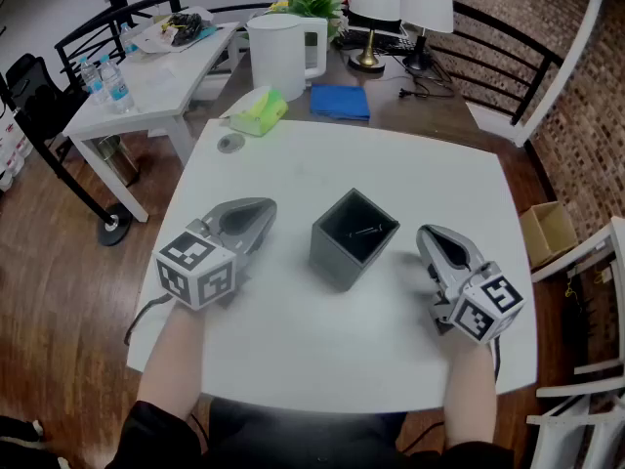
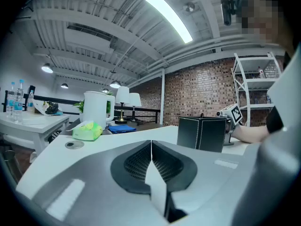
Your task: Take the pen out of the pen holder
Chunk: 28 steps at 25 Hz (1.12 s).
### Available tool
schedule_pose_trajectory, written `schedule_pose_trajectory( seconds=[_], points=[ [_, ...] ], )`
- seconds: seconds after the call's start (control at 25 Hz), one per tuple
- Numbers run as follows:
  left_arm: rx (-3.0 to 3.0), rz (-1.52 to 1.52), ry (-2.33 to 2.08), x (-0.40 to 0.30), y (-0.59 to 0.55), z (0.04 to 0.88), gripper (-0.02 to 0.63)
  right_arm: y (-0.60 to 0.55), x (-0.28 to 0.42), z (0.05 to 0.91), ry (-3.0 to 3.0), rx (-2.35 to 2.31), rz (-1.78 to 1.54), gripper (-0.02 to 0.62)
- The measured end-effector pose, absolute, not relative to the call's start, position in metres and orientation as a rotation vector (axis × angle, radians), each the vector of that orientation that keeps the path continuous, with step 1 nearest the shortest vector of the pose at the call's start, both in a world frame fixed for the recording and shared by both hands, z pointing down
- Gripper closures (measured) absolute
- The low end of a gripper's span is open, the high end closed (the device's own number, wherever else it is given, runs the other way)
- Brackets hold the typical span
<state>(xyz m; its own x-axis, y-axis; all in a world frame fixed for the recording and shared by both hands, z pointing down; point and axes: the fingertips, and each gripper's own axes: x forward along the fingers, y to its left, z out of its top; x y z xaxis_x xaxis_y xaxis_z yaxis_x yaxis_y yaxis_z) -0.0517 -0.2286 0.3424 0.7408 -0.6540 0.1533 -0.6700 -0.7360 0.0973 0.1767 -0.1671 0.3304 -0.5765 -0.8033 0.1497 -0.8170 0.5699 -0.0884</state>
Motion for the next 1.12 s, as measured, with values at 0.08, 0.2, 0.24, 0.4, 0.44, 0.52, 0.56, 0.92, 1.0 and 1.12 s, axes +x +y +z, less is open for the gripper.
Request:
schedule_pose_trajectory(
  seconds=[0.08, 0.2, 0.24, 0.4, 0.44, 0.52, 0.56, 0.92, 1.0, 1.12],
  points=[
    [2.793, 0.177, -1.065, -0.054, -0.228, 0.343, 0.601, -0.163, 0.171, 0.316, -2.772, 1.391, 0.232, 0.554],
    [2.791, 0.193, -1.061, -0.056, -0.226, 0.343, 0.6, -0.154, 0.156, 0.294, -2.854, 1.329, 0.2, 0.516],
    [2.791, 0.193, -1.061, -0.056, -0.225, 0.343, 0.601, -0.151, 0.15, 0.286, -2.871, 1.302, 0.183, 0.511],
    [2.798, 0.186, -1.064, -0.056, -0.227, 0.34, 0.6, -0.149, 0.131, 0.263, -2.937, 1.217, 0.179, 0.495],
    [2.799, 0.185, -1.065, -0.056, -0.228, 0.34, 0.601, -0.15, 0.126, 0.261, -2.939, 1.204, 0.179, 0.494],
    [2.797, 0.185, -1.065, -0.056, -0.228, 0.34, 0.6, -0.152, 0.118, 0.264, -2.921, 1.184, 0.168, 0.489],
    [2.796, 0.185, -1.065, -0.055, -0.228, 0.341, 0.601, -0.154, 0.115, 0.267, -2.908, 1.177, 0.165, 0.487],
    [2.797, 0.185, -1.059, -0.055, -0.227, 0.342, 0.6, -0.16, 0.098, 0.278, -2.826, 1.168, 0.134, 0.485],
    [2.798, 0.187, -1.059, -0.055, -0.227, 0.342, 0.601, -0.16, 0.093, 0.279, -2.821, 1.169, 0.121, 0.502],
    [2.799, 0.189, -1.055, -0.055, -0.226, 0.342, 0.601, -0.158, 0.086, 0.278, -2.831, 1.15, 0.118, 0.529]
  ],
)
